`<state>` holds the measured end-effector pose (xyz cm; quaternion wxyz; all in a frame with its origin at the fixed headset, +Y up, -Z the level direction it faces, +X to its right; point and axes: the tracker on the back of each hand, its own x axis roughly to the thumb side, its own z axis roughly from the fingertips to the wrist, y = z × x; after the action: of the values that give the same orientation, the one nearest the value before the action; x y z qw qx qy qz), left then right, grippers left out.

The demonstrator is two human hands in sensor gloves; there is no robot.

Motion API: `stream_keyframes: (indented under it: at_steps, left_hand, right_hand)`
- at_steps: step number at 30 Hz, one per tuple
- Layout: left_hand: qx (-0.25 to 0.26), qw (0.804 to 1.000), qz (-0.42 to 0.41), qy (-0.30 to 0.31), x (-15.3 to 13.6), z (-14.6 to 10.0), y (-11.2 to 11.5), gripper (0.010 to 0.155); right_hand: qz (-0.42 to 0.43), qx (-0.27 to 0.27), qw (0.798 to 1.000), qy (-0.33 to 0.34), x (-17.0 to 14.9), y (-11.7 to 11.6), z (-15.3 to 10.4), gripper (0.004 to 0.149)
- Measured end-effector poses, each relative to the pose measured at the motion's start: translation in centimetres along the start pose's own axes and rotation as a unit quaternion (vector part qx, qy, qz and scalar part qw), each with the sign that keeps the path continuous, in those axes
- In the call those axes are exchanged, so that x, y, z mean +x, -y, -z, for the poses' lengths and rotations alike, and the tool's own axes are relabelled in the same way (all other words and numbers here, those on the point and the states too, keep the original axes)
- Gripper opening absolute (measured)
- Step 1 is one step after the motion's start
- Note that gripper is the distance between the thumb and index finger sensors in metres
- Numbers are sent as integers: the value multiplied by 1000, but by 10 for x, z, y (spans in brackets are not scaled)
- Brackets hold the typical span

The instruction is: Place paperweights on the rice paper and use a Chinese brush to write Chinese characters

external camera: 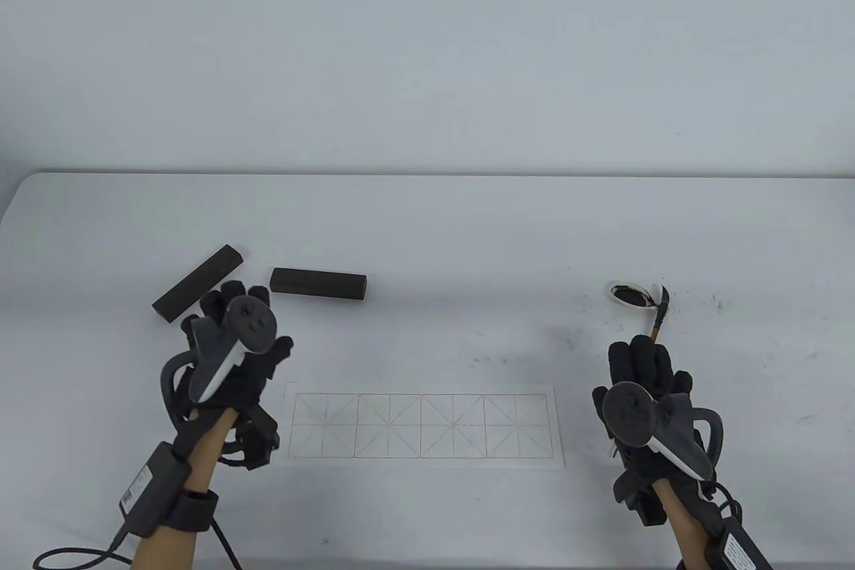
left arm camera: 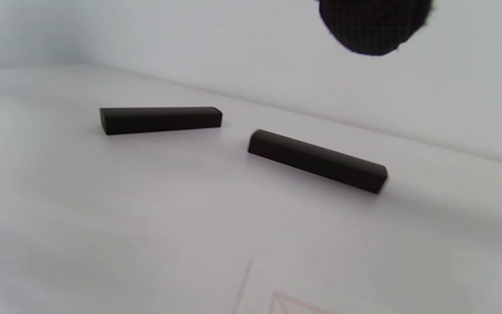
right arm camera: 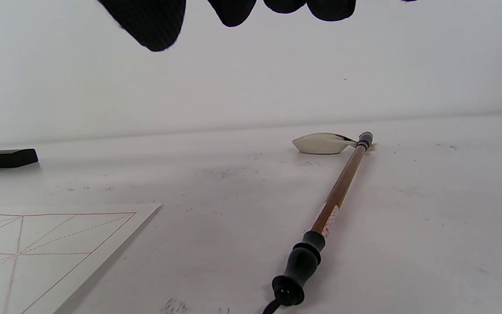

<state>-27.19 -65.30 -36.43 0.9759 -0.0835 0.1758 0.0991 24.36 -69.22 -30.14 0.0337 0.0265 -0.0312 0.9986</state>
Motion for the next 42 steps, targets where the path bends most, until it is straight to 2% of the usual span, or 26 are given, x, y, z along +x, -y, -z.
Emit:
stream_keyframes:
  at_steps: [3,7,11,18,22,28,34,42]
  left_hand:
    - [-12,997,-17,-76,-18,31,-22,85]
    - [-37,988,-21,-147,-33,72,-29,85]
    - [-77,975,-21,-209,-46,114,-16,85]
    - [-126,956,-52,-259,-68,159,19,83]
    - [-147,949,-66,-272,-77,170,30,83]
    - [-172,944,-84,-269,-76,176,45,79]
    - [-148,944,8,-294,-63,178,52,75]
    - [-120,939,57,-318,-51,176,49,70]
  right_hand:
    - [4,-2,1000,-4,-2,1,0,69]
    - [4,-2,1000,-8,-4,2,0,69]
    - [8,2,1000,-12,-6,1,1,69]
    - [6,7,1000,-24,-10,-2,3,69]
    - [5,12,999,-34,-15,-3,5,69]
    - [5,11,999,-41,-17,-3,6,69]
    - [3,11,999,-40,-17,-3,5,69]
    - [7,10,999,-40,-18,-2,6,69]
